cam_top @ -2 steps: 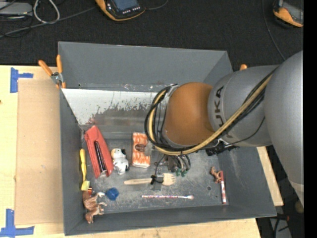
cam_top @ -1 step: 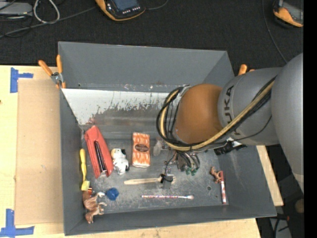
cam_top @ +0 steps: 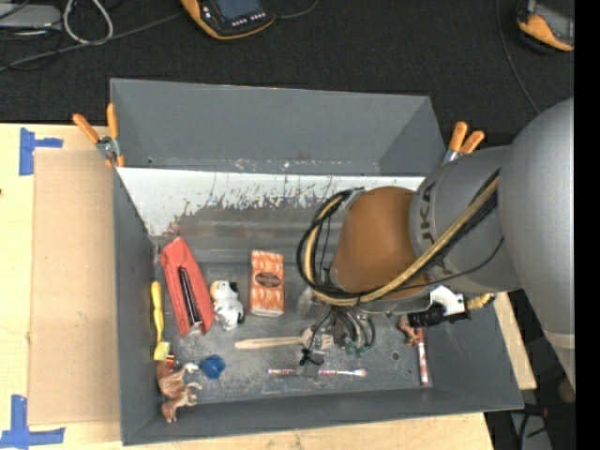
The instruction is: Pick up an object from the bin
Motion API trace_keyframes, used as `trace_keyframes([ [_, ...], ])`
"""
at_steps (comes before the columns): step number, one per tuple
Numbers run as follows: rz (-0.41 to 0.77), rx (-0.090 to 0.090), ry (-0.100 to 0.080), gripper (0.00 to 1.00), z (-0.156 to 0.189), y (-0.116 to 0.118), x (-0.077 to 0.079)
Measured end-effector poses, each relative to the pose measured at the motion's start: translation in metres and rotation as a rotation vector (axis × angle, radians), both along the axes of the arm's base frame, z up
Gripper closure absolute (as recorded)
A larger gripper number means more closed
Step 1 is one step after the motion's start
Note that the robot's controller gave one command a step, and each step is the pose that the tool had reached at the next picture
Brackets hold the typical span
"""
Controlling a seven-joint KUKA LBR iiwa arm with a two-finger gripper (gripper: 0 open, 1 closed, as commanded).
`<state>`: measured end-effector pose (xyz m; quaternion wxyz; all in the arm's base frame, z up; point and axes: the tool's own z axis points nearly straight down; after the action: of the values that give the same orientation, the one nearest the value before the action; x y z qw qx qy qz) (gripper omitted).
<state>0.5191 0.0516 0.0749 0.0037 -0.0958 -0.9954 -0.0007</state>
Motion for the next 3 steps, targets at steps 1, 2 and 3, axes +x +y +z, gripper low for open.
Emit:
trace_keyframes([
  [1,0.149,-0.001,-0.007,1.0,0.084,-0.008,-0.019],
  [2,0.148,-0.001,-0.007,1.0,0.084,-0.008,-0.019],
  [3,0.243,0.0,-0.007,1.0,0.041,-0.013,-0.041],
])
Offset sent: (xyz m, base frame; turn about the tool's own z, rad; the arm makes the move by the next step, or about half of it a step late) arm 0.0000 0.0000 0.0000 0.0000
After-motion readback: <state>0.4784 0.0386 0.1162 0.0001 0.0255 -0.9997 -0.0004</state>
